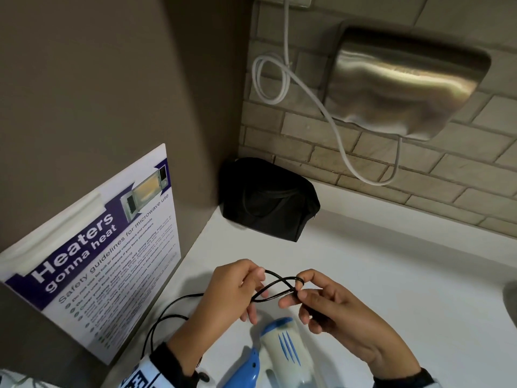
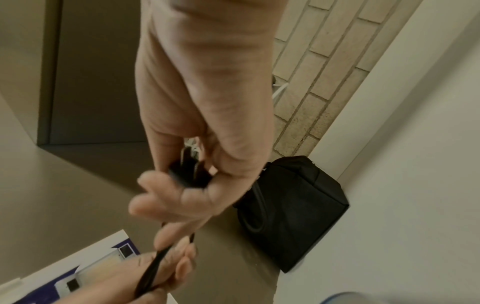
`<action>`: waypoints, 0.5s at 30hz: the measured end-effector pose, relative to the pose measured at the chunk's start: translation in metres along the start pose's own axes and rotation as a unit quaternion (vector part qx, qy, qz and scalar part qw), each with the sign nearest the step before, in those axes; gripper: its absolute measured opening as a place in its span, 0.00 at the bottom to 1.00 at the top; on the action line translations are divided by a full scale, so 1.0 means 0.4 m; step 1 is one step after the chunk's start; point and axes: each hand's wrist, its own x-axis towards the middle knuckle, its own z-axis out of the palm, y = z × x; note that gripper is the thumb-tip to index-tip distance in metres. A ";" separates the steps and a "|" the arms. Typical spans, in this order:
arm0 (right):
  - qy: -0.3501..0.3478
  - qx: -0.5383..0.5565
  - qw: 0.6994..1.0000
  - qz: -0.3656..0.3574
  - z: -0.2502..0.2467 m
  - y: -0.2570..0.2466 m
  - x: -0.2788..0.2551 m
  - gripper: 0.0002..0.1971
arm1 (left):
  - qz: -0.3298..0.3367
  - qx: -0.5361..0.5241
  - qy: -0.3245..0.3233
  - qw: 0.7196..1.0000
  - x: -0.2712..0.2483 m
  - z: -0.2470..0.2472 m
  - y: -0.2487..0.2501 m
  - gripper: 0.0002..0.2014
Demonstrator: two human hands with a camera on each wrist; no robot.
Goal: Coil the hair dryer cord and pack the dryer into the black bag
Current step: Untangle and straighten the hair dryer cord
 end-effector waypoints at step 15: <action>0.023 0.102 0.994 -0.039 -0.010 0.009 -0.014 0.14 | -0.105 -0.087 0.024 0.990 0.008 -0.013 -0.022 0.07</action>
